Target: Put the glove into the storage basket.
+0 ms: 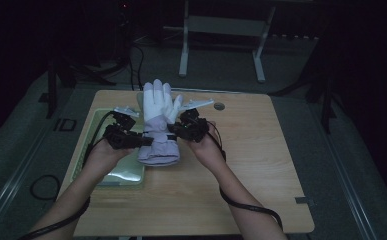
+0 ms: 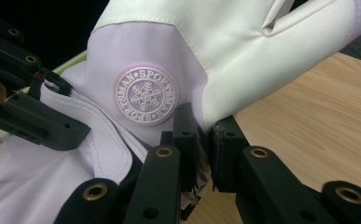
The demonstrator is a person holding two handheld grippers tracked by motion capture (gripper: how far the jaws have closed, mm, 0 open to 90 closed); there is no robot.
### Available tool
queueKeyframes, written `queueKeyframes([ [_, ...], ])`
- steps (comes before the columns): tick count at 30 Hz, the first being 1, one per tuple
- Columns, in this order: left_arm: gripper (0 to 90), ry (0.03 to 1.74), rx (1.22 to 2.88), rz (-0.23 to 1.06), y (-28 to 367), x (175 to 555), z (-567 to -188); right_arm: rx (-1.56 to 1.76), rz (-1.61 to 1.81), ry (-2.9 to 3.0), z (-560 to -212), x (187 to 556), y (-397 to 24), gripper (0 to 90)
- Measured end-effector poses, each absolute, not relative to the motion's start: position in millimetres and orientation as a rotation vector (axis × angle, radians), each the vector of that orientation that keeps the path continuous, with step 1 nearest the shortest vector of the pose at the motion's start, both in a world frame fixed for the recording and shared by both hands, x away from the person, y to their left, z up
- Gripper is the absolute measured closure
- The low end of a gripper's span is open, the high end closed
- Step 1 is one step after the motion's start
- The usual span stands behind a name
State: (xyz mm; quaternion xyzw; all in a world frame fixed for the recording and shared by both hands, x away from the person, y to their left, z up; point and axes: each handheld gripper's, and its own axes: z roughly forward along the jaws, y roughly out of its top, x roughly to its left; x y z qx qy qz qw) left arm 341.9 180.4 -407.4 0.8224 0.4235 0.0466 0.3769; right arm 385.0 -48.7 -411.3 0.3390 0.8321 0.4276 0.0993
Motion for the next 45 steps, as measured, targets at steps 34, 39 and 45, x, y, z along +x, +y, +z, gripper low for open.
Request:
queueKeyframes([
  [34, 74.1, 1.125, 2.138, 0.044, 305.1, 330.8, -464.9, 0.939, 1.166, 2.585, -461.6, 376.1, 82.3, 82.4],
  [39, 73.6, 1.156, 2.158, -0.003, 312.0, 335.3, -488.6, 0.948, 1.090, 2.639, -484.4, 379.2, 93.9, 82.4],
  [45, 73.2, 1.203, 2.231, -0.014, 304.2, 340.2, -499.9, 0.944, 0.970, 2.680, -499.2, 381.1, 104.1, 82.5],
])
